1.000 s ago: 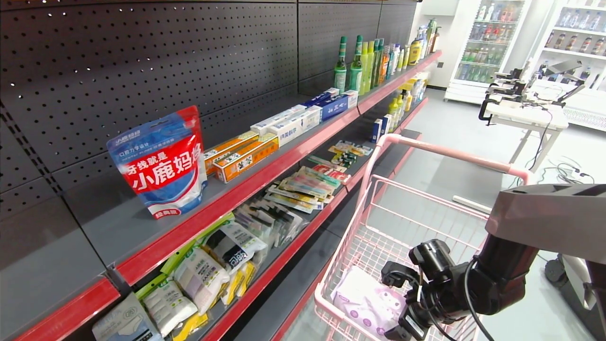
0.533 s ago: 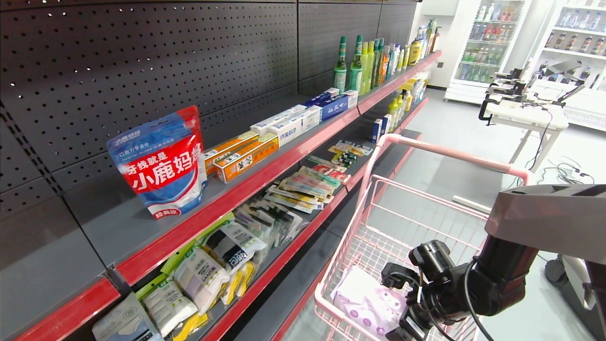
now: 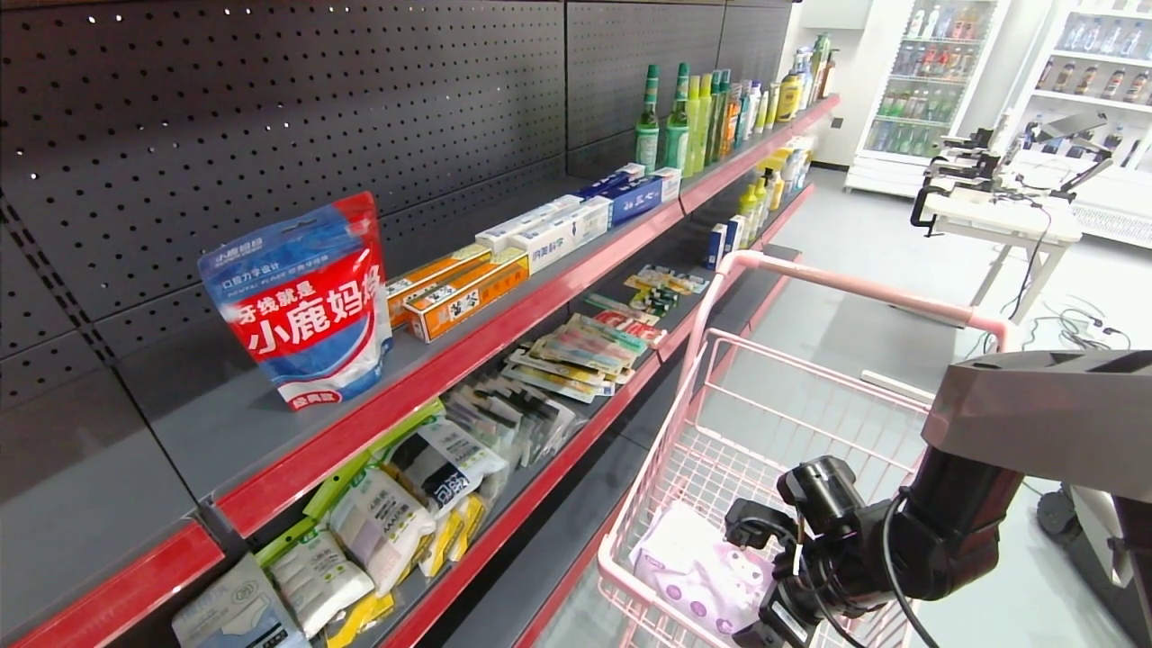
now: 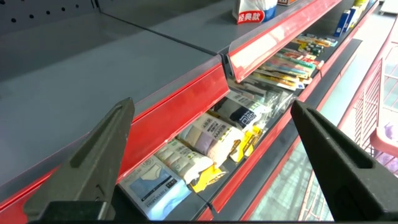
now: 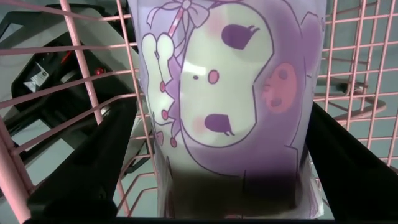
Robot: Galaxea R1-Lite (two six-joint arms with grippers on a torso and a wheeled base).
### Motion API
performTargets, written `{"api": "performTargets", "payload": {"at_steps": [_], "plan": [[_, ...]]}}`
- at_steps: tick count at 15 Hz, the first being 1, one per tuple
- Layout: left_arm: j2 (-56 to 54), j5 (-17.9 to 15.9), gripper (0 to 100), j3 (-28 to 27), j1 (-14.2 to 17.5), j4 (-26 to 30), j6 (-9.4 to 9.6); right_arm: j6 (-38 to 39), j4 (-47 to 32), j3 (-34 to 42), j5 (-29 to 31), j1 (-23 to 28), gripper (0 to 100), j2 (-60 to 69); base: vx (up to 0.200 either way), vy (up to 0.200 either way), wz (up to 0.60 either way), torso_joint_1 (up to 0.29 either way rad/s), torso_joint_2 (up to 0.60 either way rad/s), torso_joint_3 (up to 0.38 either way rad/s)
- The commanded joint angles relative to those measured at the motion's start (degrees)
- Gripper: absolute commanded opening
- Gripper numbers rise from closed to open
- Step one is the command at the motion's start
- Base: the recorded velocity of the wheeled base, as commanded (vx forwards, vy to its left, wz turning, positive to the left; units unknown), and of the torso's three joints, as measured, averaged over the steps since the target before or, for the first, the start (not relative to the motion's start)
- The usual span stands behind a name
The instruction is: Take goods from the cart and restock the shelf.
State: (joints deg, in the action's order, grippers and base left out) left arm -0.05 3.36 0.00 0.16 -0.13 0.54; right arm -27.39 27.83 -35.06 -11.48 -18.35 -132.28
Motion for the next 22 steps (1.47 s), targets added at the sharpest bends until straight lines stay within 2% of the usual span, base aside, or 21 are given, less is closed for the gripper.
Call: {"api": "performTargets", "payload": {"at_steps": [1, 10, 11, 15, 19, 22], "plan": [[0.05, -0.02, 100, 0.00, 0.02, -0.04, -0.01, -0.03, 0.03, -0.01, -0.12, -0.02, 100, 0.09, 0.000, 0.000, 0.00, 0.000, 0.00, 0.000], [0.05, -0.02, 100, 0.00, 0.02, -0.04, -0.01, 0.06, 3.02, 0.34, 1.20, 0.07, 100, -1.05, 0.000, 0.000, 0.00, 0.000, 0.00, 0.000], [0.05, 0.06, 100, 0.00, 0.02, -0.04, -0.01, 0.06, 3.46, 1.05, 1.11, 0.07, 0, -1.14, 0.000, 0.000, 0.00, 0.000, 0.00, 0.000], [0.05, 0.06, 100, 0.00, 0.02, 0.05, -0.01, 2.17, 4.95, 1.40, 1.11, 0.07, 0, -1.23, 0.000, 0.000, 0.00, 0.000, 0.00, 0.000], [0.05, -0.02, 100, 0.00, 0.02, 0.05, -0.01, 20.71, 9.26, 4.65, 1.02, -1.78, 0, 8.35, 0.000, 0.000, 0.00, 0.000, 0.00, 0.000], [0.05, -0.02, 100, 0.00, 0.02, 0.05, -0.01, 25.28, 9.43, 9.57, 4.36, -2.13, 0, 17.14, 0.000, 0.000, 0.00, 0.000, 0.00, 0.000]]}}
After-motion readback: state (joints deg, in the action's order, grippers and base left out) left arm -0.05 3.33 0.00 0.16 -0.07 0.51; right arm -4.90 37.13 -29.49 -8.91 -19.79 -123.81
